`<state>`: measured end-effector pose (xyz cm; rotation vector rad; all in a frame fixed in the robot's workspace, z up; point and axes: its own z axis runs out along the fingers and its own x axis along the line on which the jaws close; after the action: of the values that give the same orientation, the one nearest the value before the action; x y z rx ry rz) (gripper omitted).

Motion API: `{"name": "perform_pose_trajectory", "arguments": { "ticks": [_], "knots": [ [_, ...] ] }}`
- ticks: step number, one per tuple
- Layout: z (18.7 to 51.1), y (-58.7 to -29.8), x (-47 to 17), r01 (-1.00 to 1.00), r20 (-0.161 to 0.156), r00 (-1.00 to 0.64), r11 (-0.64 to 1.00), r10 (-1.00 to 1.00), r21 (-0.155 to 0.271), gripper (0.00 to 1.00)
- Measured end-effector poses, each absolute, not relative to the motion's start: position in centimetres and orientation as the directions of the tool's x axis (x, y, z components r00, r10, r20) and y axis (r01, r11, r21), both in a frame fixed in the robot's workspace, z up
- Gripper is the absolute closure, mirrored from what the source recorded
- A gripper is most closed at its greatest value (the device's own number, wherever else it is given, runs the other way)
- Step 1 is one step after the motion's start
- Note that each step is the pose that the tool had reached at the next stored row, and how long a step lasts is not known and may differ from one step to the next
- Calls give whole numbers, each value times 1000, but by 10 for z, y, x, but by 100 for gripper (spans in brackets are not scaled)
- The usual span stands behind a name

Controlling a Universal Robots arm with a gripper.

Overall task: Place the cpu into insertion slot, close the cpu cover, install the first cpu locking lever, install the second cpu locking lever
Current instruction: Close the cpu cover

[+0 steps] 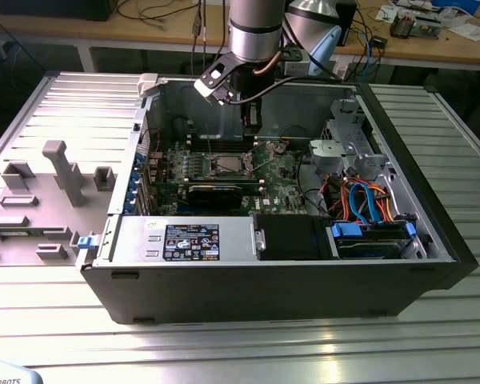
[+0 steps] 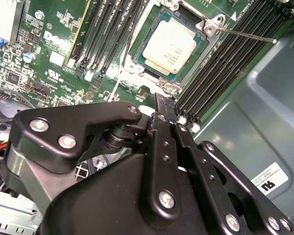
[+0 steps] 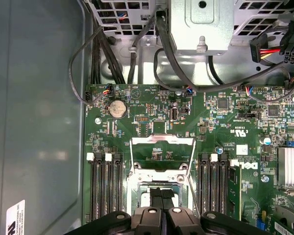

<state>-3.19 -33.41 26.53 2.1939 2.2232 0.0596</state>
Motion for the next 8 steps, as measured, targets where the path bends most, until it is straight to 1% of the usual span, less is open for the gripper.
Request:
{"name": "perform_pose_trajectory", "arguments": {
  "ticks": [8],
  "knots": [
    [265,-334,-32,999,14,-14,13,1000,39,89]
  ]
}}
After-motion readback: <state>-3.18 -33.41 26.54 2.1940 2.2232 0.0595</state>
